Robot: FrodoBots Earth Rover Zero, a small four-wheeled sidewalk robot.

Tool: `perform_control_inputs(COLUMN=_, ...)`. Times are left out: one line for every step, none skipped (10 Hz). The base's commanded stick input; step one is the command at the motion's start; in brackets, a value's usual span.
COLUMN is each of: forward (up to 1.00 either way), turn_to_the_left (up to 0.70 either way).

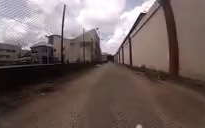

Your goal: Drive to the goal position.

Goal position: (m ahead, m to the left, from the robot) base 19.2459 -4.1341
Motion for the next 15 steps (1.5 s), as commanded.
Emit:
perform_control_inputs(forward=0.5, turn_to_the_left=0.01)
perform_control_inputs(forward=0.5, turn_to_the_left=0.01)
perform_control_inputs(forward=0.5, turn_to_the_left=0.01)
perform_control_inputs(forward=0.5, turn_to_the_left=0.01)
perform_control_inputs(forward=0.5, turn_to_the_left=0.01)
perform_control_inputs(forward=0.5, turn_to_the_left=0.01)
perform_control_inputs(forward=0.5, turn_to_the_left=0.01)
perform_control_inputs(forward=0.5, turn_to_the_left=0.01)
perform_control_inputs(forward=0.5, turn_to_the_left=0.01)
perform_control_inputs(forward=0.5, turn_to_the_left=0.01)
perform_control_inputs(forward=0.5, turn_to_the_left=0.01)
perform_control_inputs(forward=0.5, turn_to_the_left=0.01)
perform_control_inputs(forward=0.5, turn_to_the_left=0.01)
perform_control_inputs(forward=0.5, turn_to_the_left=0.01)
perform_control_inputs(forward=0.5, turn_to_the_left=0.01)
